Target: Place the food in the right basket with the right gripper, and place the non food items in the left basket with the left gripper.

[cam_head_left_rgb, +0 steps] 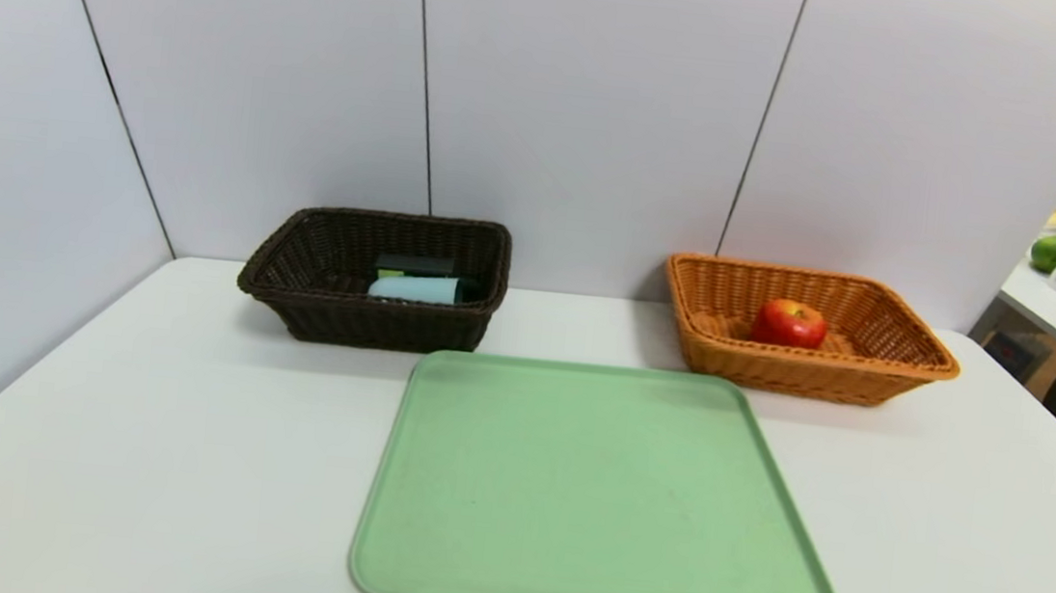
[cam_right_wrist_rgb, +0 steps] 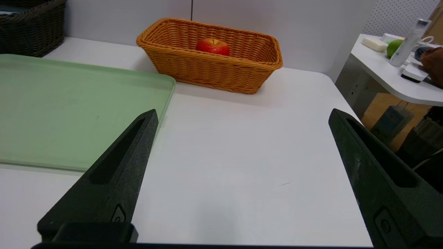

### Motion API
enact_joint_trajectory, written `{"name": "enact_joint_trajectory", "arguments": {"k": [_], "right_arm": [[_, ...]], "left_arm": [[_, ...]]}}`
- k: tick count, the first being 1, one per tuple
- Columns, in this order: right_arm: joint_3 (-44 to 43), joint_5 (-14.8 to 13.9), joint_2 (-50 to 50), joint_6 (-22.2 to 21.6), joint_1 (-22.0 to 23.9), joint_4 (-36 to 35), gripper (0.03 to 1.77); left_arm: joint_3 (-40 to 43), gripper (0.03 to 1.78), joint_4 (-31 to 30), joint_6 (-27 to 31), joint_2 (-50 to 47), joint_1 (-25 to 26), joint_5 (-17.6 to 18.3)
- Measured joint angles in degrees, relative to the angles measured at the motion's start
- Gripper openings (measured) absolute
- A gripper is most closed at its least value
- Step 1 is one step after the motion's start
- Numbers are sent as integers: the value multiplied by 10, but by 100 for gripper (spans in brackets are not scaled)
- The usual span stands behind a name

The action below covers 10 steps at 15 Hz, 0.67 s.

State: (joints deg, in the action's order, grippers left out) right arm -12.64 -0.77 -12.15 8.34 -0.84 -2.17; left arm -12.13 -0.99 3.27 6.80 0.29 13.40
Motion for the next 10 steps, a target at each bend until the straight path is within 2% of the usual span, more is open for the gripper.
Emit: {"name": "enact_joint_trajectory", "arguments": {"k": [8,10], "right_arm": [[54,-1,90,-2,7,2,170],[82,0,108,-2,7,-6,170]], "left_arm": [[44,169,-3,3,-62,-5,-14],[71,169,-17,24,-67,-6,-26]]}}
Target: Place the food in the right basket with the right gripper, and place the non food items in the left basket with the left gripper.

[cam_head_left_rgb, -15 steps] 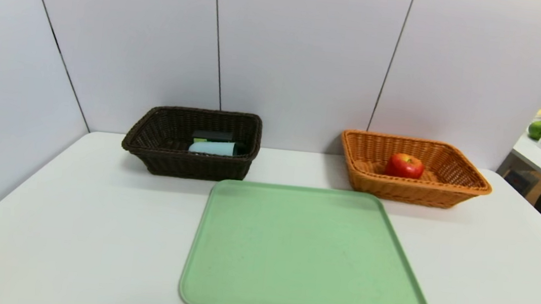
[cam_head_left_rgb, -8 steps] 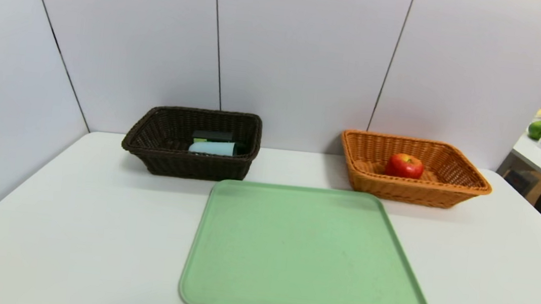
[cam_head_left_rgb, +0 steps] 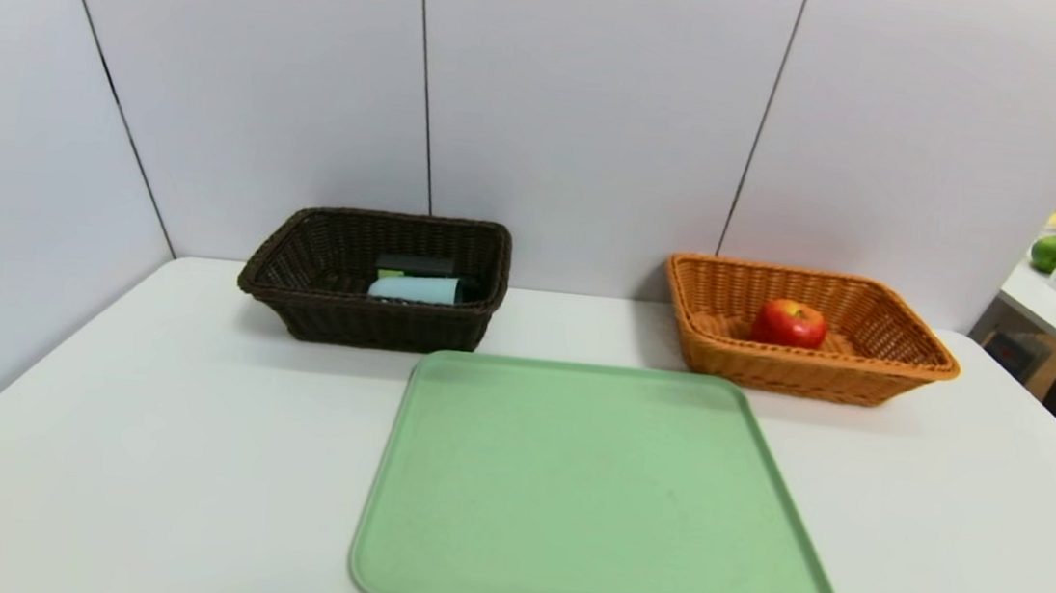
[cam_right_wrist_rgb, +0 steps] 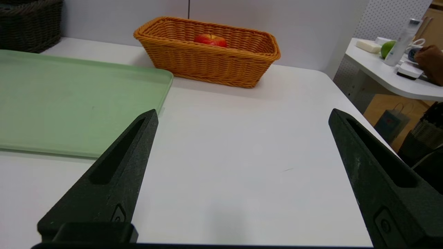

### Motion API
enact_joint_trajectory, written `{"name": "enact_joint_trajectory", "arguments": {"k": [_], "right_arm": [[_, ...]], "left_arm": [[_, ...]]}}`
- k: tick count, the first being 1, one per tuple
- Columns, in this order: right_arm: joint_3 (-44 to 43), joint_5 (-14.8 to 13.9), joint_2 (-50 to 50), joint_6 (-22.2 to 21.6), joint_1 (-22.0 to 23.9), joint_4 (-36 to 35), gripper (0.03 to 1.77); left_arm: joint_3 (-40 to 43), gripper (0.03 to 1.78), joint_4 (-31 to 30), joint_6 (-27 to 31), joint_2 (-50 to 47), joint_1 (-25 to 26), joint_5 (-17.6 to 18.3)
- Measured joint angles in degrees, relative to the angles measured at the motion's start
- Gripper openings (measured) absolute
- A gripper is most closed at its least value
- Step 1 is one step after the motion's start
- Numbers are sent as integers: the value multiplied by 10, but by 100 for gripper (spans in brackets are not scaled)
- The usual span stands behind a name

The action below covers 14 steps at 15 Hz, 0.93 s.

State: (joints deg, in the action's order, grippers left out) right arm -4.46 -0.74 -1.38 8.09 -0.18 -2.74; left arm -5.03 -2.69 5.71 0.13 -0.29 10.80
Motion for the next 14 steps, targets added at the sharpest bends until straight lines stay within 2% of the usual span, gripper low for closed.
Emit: {"name": "enact_joint_trajectory", "arguments": {"k": [3,5,8,11,14], "right_arm": [[35,6,11,-3,-1,-4,170],[42,24,13,-9,-1,15,170],[44,30,14,-18,-1,33,170],[44,30,15,-37,-1,33,170],[45,30,15,-39,-1,32,170]], "left_arm": [[40,169,-64,12,-1,-1,-30],[48,169,-48,10,-2,-1,-52],[50,169,10,-3,-2,0,-101],[50,169,30,-14,-2,-1,-103],[50,169,30,-50,-2,0,-103]]}}
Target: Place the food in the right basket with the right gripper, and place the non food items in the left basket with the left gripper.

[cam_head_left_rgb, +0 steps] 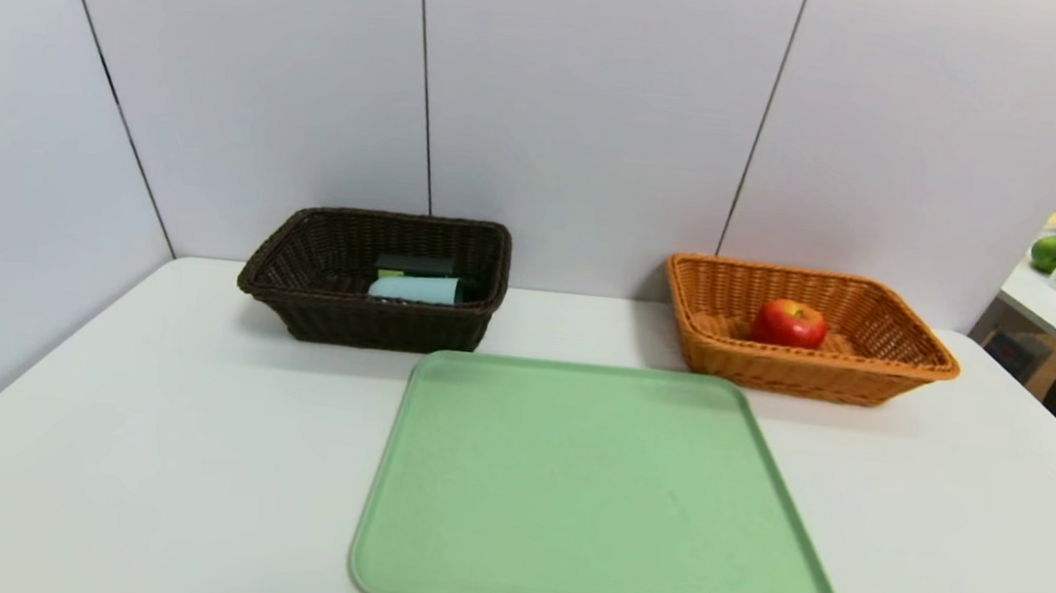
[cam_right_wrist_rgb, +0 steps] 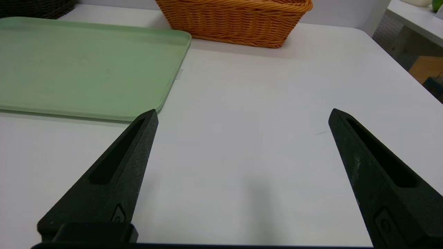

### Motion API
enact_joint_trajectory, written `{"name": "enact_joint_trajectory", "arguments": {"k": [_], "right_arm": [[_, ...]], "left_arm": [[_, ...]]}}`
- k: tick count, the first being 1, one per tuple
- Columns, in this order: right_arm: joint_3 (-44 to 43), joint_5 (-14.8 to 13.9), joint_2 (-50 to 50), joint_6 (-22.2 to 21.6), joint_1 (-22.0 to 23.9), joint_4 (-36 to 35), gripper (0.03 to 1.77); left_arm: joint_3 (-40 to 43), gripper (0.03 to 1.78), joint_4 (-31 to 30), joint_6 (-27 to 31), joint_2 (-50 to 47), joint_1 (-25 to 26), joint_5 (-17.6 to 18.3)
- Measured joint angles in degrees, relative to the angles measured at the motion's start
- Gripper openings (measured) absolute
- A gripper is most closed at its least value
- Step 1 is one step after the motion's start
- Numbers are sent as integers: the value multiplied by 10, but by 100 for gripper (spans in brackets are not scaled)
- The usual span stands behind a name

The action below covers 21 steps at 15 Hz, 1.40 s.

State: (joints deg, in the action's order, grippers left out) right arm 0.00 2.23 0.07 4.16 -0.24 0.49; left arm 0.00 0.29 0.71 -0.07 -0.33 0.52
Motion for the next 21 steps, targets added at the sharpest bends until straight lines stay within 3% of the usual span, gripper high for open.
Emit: {"name": "enact_joint_trajectory", "arguments": {"k": [8,21], "right_arm": [[0,-7,0,-38,0,-1,170],[0,-9,0,-40,0,-2,170]], "left_arm": [[-2,169,0,-13,0,0,0],[-2,169,0,-12,0,0,0]]}}
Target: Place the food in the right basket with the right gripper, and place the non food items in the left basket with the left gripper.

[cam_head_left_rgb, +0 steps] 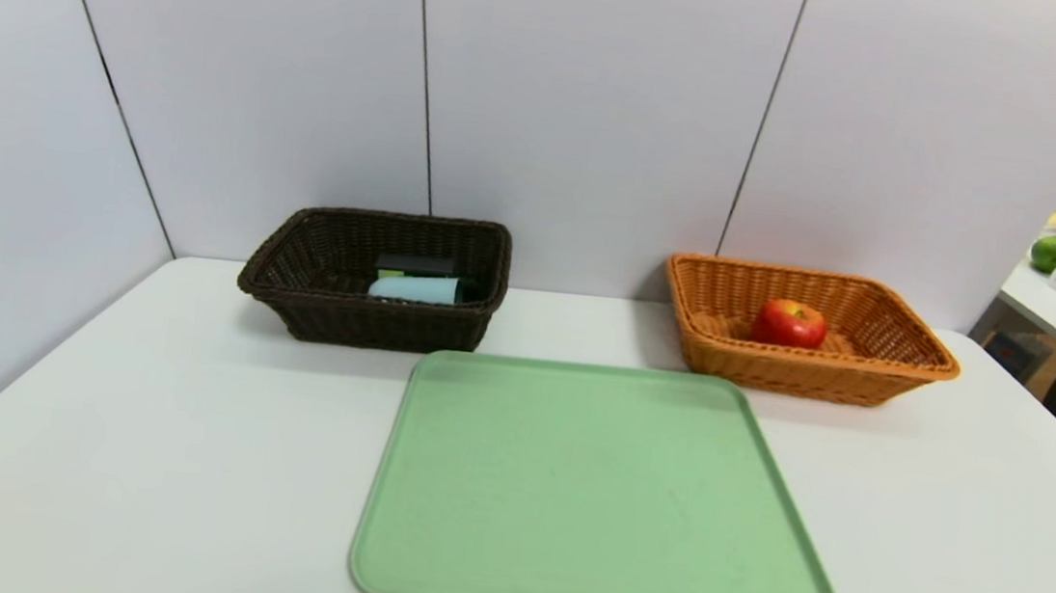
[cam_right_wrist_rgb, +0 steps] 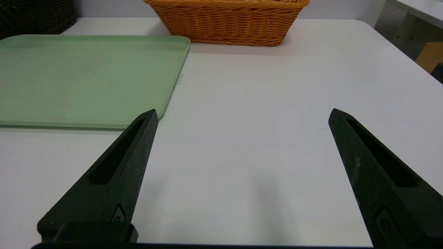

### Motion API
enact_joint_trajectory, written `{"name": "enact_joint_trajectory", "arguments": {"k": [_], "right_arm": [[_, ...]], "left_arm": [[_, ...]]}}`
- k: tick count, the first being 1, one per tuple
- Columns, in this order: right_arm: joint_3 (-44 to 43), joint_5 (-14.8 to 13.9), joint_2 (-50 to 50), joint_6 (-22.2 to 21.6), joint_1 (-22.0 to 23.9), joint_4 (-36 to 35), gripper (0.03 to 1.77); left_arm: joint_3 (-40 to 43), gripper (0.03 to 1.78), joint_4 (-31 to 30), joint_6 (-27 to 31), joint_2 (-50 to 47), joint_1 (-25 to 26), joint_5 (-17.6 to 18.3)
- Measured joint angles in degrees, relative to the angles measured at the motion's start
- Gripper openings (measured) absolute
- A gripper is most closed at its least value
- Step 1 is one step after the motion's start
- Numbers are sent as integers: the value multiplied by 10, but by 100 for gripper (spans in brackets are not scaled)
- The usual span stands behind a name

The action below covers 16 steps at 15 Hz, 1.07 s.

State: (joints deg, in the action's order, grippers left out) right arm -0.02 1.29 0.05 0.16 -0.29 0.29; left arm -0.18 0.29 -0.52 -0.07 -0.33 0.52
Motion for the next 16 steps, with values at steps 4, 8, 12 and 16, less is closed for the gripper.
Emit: {"name": "enact_joint_trajectory", "arguments": {"k": [4,8,12,16], "right_arm": [[0,0,0,1,0,0,170],[0,0,0,1,0,0,170],[0,0,0,0,0,0,170],[0,-1,0,0,0,0,170]], "left_arm": [[0,169,0,0,0,0,0],[0,169,0,-2,0,0,0],[0,169,0,-5,0,0,0],[0,169,0,-6,0,0,0]]}}
